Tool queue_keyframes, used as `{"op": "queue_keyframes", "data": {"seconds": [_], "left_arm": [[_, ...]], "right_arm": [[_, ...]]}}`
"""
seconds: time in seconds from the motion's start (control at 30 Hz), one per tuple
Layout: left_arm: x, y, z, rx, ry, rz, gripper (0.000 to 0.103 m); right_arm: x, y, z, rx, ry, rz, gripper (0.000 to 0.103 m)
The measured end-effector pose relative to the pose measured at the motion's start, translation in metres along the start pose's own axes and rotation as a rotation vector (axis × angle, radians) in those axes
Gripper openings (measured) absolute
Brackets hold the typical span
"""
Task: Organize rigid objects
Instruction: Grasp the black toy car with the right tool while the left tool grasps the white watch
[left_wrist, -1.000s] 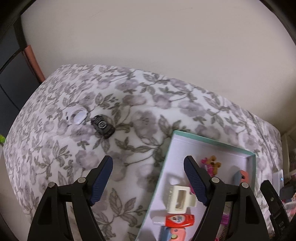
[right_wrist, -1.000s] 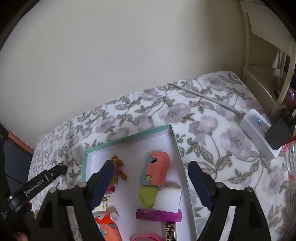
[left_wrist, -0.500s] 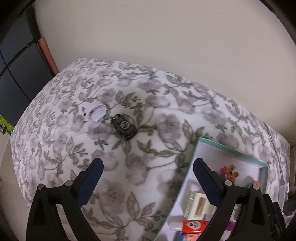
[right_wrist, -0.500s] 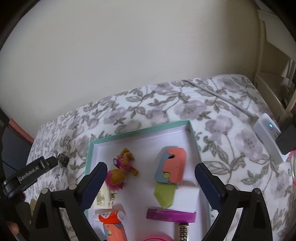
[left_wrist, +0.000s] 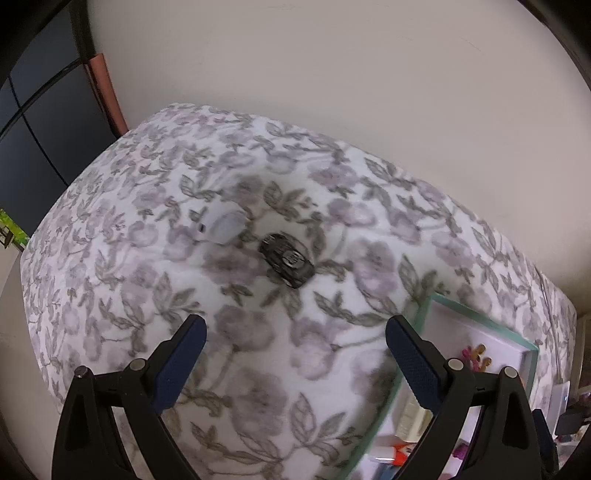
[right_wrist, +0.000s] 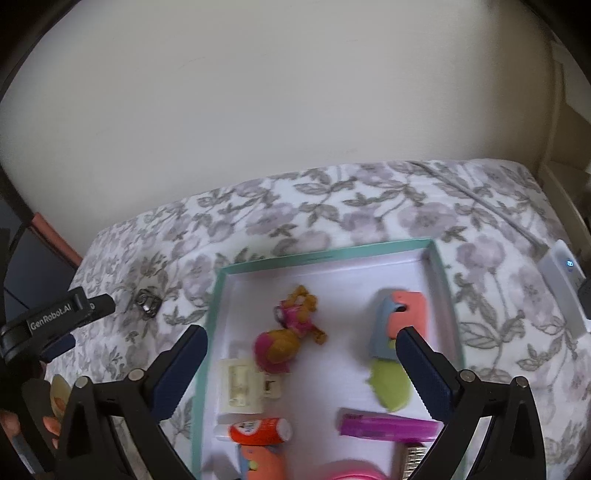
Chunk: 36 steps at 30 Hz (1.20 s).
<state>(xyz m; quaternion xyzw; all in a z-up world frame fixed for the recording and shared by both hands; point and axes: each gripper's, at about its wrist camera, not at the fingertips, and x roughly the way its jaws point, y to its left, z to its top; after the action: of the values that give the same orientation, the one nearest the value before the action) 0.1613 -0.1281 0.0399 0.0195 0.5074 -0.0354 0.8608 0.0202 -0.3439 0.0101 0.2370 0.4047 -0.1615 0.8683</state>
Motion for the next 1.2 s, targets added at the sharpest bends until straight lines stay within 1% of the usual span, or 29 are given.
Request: {"op": "queue_keyframes", "data": {"seconds": [0.13, 0.27, 0.4, 0.5, 0.63, 0.73, 0.87, 1.0, 1.1, 1.2], "left_arm": [[0.004, 0.025, 0.010, -0.006, -0.011, -0.006, 0.098], [0.016, 0.055, 0.019, 0.013, -0.030, 0.040, 0.098], [0.032, 0.092, 0.030, 0.000, -0.010, 0.030, 0.098], [0.042, 0.117, 0.037, -0.023, -0.001, 0.026, 0.098], [0.057, 0.141, 0.048, -0.041, 0.009, 0.008, 0.098], [0.072, 0.149, 0.055, -0.020, 0.041, 0.005, 0.098], [0.083, 0.154, 0.063, 0.025, 0.038, 0.012, 0.098], [0.091, 0.153, 0.072, 0.077, -0.002, -0.011, 0.098], [0.095, 0.147, 0.077, 0.115, -0.037, -0.006, 0.098], [0.098, 0.141, 0.082, 0.158, -0.066, -0.032, 0.098]], "right_arm": [[0.002, 0.024, -0.001, -0.053, -0.012, 0.011, 0.103], [0.006, 0.054, -0.002, -0.102, -0.027, 0.042, 0.103], [0.013, 0.092, -0.009, -0.183, -0.037, 0.076, 0.103], [0.023, 0.118, -0.014, -0.223, -0.020, 0.096, 0.103], [0.044, 0.145, -0.019, -0.251, 0.038, 0.129, 0.103], [0.062, 0.162, -0.018, -0.268, 0.084, 0.126, 0.103], [0.084, 0.174, -0.015, -0.261, 0.120, 0.115, 0.103], [0.105, 0.188, -0.012, -0.269, 0.164, 0.126, 0.102], [0.122, 0.199, -0.011, -0.296, 0.187, 0.099, 0.102], [0.132, 0.207, -0.008, -0.315, 0.194, 0.083, 0.101]]}}
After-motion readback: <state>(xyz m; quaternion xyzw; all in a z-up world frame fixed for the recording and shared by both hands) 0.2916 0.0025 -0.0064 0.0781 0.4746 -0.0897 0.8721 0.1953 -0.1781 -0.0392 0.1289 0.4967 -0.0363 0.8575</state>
